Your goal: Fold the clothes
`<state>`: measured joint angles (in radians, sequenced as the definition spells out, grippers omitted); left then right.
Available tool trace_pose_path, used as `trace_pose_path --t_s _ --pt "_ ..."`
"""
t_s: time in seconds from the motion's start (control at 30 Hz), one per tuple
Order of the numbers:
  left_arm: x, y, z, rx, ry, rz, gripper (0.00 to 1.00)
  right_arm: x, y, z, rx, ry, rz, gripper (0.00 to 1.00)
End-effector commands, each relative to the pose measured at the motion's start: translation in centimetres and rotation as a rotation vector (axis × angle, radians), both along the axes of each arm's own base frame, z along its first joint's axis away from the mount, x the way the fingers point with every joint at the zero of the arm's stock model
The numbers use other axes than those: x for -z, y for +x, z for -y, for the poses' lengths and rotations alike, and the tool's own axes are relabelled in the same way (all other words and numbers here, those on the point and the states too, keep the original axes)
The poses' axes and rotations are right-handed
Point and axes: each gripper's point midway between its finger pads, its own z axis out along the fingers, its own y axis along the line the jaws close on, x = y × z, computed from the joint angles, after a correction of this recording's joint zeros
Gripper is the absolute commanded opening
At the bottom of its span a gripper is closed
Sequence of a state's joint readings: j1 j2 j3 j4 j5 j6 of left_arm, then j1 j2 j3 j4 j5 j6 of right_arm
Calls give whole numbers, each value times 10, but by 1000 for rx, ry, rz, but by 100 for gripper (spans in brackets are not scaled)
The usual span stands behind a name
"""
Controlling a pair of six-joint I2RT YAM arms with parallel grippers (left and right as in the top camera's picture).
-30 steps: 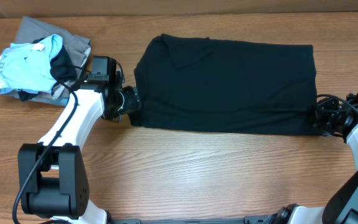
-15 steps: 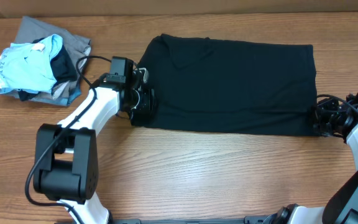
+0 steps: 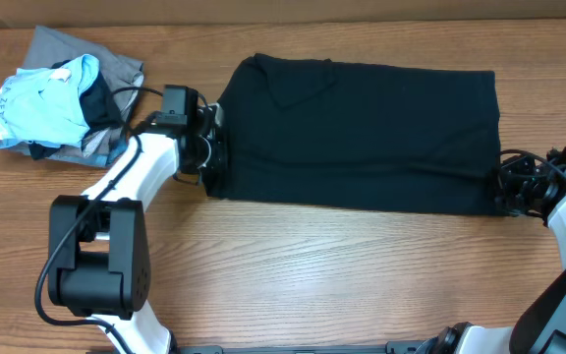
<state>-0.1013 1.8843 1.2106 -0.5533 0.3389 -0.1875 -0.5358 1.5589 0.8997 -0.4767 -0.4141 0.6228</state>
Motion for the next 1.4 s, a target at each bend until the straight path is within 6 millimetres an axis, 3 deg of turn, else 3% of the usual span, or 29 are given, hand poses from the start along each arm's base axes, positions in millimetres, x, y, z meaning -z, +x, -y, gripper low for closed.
trace_pose_path --t_s 0.0,0.2,0.27,0.3,0.33,0.4,0.47,0.53,0.67,0.87,1.0,1.13,1.2,1.23,1.27,1.37 --pt "-5 6 -11 -43 1 -2 4 -8 11 -1 -37 -42 33 4" --pt "-2 2 -15 -50 30 -22 7 -6 16 -5 -49 -108 15 4" --pt "-2 2 -15 -50 30 -23 12 -6 17 -2 -42 -123 14 11" --pt "-2 2 -15 -50 29 -24 13 -8 19 0 -40 -135 25 27" --pt "-2 1 -15 -50 30 -25 16 -9 21 1 -53 -148 37 54" --pt "-2 1 -15 -50 30 -29 30 -10 22 2 -67 -157 46 78" --pt "-1 -2 -15 -49 32 -40 40 -9 19 3 -64 -153 36 86" --pt "0 -5 -16 -43 36 -51 41 -6 14 5 -56 -144 15 90" --pt "1 -13 -22 -40 44 -87 45 5 -9 10 -20 -96 -71 90" --pt "13 -41 -47 -70 170 -205 54 35 -69 17 48 -125 -350 78" --pt "23 -49 -41 -70 156 -226 62 51 -83 8 42 -104 -387 73" --pt "35 -54 -28 -89 112 -227 64 56 -77 3 30 -86 -339 61" --pt "41 -60 -27 -101 112 -244 52 55 -74 2 23 -81 -324 60" --pt "43 -63 -27 -100 114 -254 34 56 -74 2 23 -81 -325 59" --pt "45 -66 -28 -100 118 -261 24 56 -75 2 23 -81 -325 58" --pt "50 -73 -35 -124 151 -286 5 57 -75 1 22 -82 -328 57"
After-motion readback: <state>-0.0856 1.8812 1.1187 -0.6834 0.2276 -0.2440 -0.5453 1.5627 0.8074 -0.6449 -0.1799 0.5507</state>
